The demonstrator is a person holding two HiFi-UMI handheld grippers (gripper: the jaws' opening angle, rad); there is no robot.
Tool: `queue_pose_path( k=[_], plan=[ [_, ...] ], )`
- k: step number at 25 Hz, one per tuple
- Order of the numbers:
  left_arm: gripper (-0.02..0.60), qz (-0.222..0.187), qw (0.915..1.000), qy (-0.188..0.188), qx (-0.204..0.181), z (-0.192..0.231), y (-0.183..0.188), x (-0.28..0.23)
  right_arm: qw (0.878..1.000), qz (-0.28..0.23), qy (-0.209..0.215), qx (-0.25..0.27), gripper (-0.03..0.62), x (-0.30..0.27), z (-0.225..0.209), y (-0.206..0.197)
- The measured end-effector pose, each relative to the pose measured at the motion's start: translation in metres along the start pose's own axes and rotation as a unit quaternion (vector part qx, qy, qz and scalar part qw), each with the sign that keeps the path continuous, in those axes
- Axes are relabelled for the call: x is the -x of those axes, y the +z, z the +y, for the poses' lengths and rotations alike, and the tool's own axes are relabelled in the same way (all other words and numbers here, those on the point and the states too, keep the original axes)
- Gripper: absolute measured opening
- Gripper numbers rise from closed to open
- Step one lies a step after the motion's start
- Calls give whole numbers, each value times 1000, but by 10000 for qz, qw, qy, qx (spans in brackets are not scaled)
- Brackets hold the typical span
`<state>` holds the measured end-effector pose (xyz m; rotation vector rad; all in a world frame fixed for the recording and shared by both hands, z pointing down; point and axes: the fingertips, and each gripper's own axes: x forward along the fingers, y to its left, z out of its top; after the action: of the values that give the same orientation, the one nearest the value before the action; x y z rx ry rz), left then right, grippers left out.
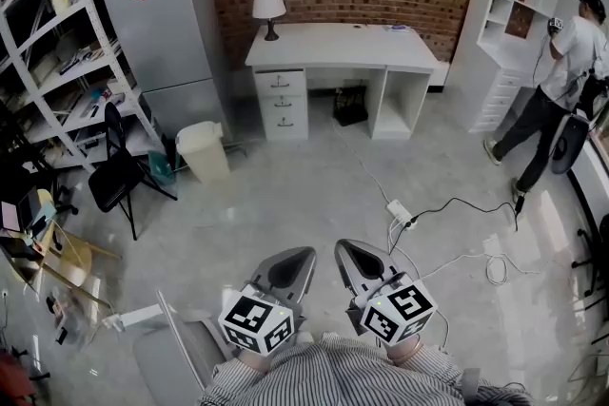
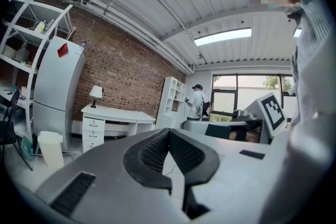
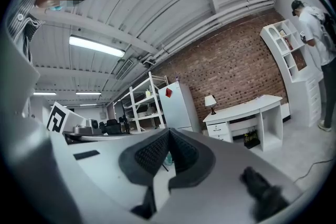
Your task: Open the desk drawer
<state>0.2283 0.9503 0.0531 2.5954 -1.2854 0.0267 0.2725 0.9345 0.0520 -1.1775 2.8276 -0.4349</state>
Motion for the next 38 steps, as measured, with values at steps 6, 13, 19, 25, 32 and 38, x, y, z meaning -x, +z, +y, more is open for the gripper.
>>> queue_pose_path(
  k=[6,13,19,25,32,38],
  plan=[
    [11,153,9997,173,55,26,-6,1,9984,21,250,-502,17,-11,6,-6],
    [11,516,9985,-64,-180,44,-14,-2,9983,216,261,-468,17,-30,19,-20],
    [11,141,9989,-183,413,45,-13,14,9983,175,211,-514,17,-51,26,-20],
    [11,68,9980,-204,587,61,-24,24,9981,388,158,-458,17,-70,36,-42],
    [12,60,9969,4,787,100,-29,0,9972,532,298,-440,17,-104,16,-49],
    [11,-10,9973,82,736,147,-11,-58,9968,522,453,-395,17,-161,-31,-33]
  ],
)
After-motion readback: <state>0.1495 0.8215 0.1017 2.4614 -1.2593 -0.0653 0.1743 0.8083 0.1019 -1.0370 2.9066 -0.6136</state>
